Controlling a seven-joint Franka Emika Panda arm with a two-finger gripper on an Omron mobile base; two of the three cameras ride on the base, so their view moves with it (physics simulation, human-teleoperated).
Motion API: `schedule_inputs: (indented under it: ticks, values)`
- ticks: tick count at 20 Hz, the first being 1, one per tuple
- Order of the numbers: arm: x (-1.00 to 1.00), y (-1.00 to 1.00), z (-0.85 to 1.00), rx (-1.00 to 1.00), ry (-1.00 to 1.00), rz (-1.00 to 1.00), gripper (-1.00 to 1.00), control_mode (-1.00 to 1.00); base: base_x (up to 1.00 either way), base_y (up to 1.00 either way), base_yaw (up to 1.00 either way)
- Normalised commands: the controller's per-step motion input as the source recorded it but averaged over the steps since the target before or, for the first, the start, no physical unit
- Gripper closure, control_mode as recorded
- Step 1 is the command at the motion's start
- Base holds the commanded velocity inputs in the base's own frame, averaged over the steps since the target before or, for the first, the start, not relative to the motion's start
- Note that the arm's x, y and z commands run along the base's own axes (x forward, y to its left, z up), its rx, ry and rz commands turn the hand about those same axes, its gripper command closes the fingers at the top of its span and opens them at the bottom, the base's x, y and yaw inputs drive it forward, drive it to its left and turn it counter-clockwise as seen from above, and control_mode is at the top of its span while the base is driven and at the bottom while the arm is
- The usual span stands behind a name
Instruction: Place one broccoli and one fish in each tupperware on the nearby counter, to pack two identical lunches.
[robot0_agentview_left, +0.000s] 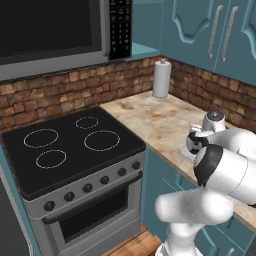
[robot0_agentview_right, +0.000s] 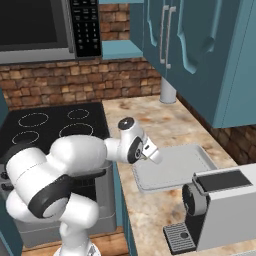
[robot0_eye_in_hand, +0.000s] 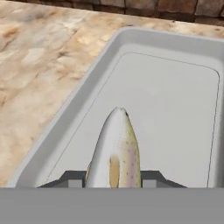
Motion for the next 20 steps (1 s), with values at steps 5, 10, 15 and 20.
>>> schedule_inputs:
  ticks: [5, 10, 15, 20]
  values:
    - [0.19, -0.24, -0.2, 0.0, 0.0, -0.08, 1.0, -1.0, 0.0, 0.0, 0.0]
    - [0.02, -0.3, -0.2, 0.0, 0.0, -0.05, 1.0, -1.0, 0.0, 0.0, 0.0]
    - [0.2, -0.25, -0.27, 0.01, 0.0, -0.02, 1.0, -1.0, 0.0, 0.0, 0.0]
    - [0.39, -0.43, -0.11, 0.02, 0.0, -0.01, 1.0, -1.0, 0.0, 0.0, 0.0]
